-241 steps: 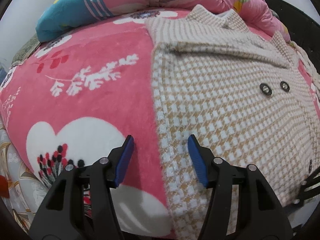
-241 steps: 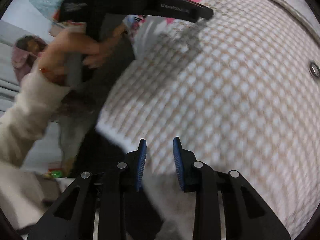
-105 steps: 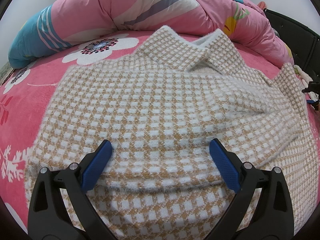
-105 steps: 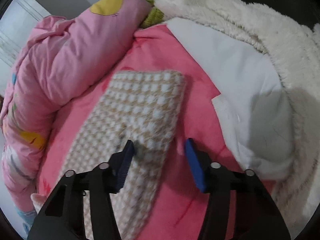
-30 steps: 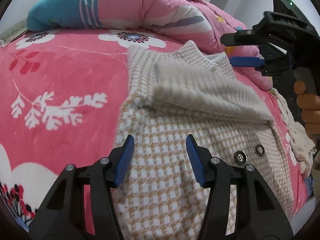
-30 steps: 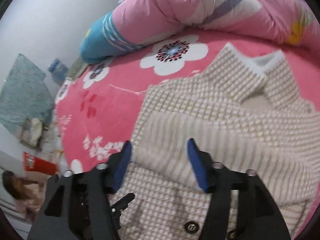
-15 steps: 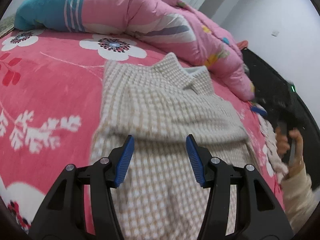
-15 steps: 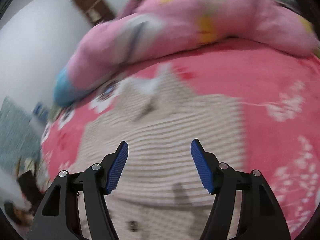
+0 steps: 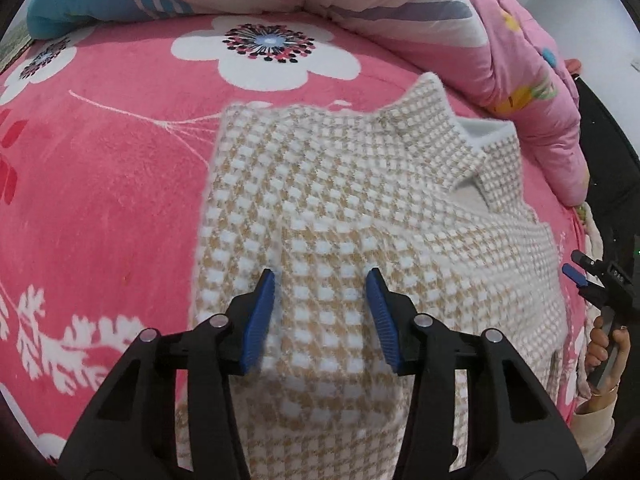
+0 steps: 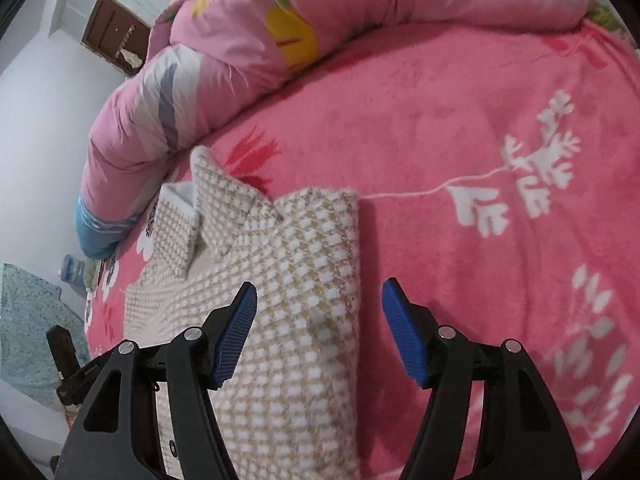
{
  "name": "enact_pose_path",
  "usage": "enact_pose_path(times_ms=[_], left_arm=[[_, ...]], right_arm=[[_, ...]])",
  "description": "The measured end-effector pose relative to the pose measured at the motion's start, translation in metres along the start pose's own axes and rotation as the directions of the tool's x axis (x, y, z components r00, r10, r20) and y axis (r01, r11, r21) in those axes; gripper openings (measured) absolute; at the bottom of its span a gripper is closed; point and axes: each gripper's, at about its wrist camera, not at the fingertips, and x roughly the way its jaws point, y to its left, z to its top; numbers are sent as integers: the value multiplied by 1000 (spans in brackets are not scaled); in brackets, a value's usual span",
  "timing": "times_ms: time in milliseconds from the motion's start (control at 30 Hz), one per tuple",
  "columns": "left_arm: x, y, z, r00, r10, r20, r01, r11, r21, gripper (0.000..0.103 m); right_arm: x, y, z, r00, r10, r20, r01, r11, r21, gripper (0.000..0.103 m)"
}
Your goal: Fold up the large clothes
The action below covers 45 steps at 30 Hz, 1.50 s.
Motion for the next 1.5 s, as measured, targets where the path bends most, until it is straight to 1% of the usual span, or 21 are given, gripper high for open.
enact_pose_path(times_ms=[133, 167, 233, 300, 400, 433, 533, 600, 733, 800, 867, 933, 1000, 1100, 1167, 1233, 1333, 1367, 1400, 1467, 1500], left_arm=[[0, -2, 1, 1000, 25, 7, -25, 1000, 18, 21], [-1, -2, 1, 1000, 29, 11, -29, 999, 30, 18], [-3, -5, 1, 999, 31, 18, -32, 998, 53, 12], [-11, -14, 5, 999, 26, 20, -27, 997, 66, 11], [-38, -40, 19, 995, -2, 104, -12, 990, 139, 10], [-49, -50, 25, 990, -17, 143, -7, 986, 169, 10], [-91, -85, 41, 952, -29, 306, -61, 958, 281, 10], [-96, -89, 48, 945, -27, 327, -70, 957, 281, 10], [-56, -66, 47, 956, 108, 272, -181, 948, 261, 10], [-31, -48, 38, 955, 165, 247, -230, 938, 260, 11], [1, -25, 27, 960, 205, 189, -249, 936, 249, 11], [17, -4, 18, 972, 181, 151, -210, 956, 204, 12], [11, 0, 18, 975, 152, 162, -181, 967, 180, 16], [-13, 4, 24, 974, 124, 192, -152, 978, 139, 16], [-41, 0, 26, 960, 85, 266, -131, 979, 158, 16], [-56, -9, 24, 956, 21, 293, -80, 978, 193, 16], [-48, -30, 19, 973, -67, 220, 10, 968, 249, 16], [-39, -36, 17, 980, -63, 190, 11, 965, 263, 16], [-24, -39, 11, 988, -21, 152, -22, 961, 277, 17], [8, -33, 0, 992, 103, 70, -118, 954, 276, 19], [16, -23, -6, 996, 68, 59, -81, 962, 260, 20]], right_arm=[[11, 4, 1, 1000, 0, -9, 0, 999, -34, 24], [9, 4, 0, 1000, -4, -8, 3, 999, -42, 21], [9, 4, -1, 1000, -23, 5, 23, 998, -63, 19], [7, 0, -1, 1000, -19, 7, 19, 998, -60, 19], [-2, -8, 0, 999, -25, 27, 26, 998, -49, 19], [-4, -10, 1, 999, -23, 35, 25, 999, -44, 19], [-13, -14, 4, 998, -18, 58, 20, 999, -29, 19], [-16, -16, 5, 998, -20, 67, 21, 999, -24, 19], [-10, -19, 2, 998, -31, 58, 33, 999, -25, 19], [-2, -22, -2, 999, -37, 39, 38, 999, -21, 19], [5, -23, -6, 999, -39, 18, 39, 999, -19, 19], [9, -24, -9, 999, -50, 3, 50, 998, -30, 19], [7, -20, -10, 998, -64, 4, 65, 996, -56, 19], [-17, 0, -10, 995, -64, 76, 74, 987, -141, 19], [-34, 22, -12, 992, -28, 124, 56, 973, -222, 19], [-41, 48, -18, 991, 14, 133, 29, 949, -315, 19], [-25, 79, -34, 997, 15, 81, 22, 904, -426, 19], [-14, 83, -38, 998, -13, 58, 37, 895, -444, 19], [-1, 82, -43, 998, -52, 28, 60, 890, -452, 19], [39, 65, -54, 978, -201, -52, 156, 875, -459, 19], [49, 54, -60, 980, -187, -68, 135, 877, -460, 19]])
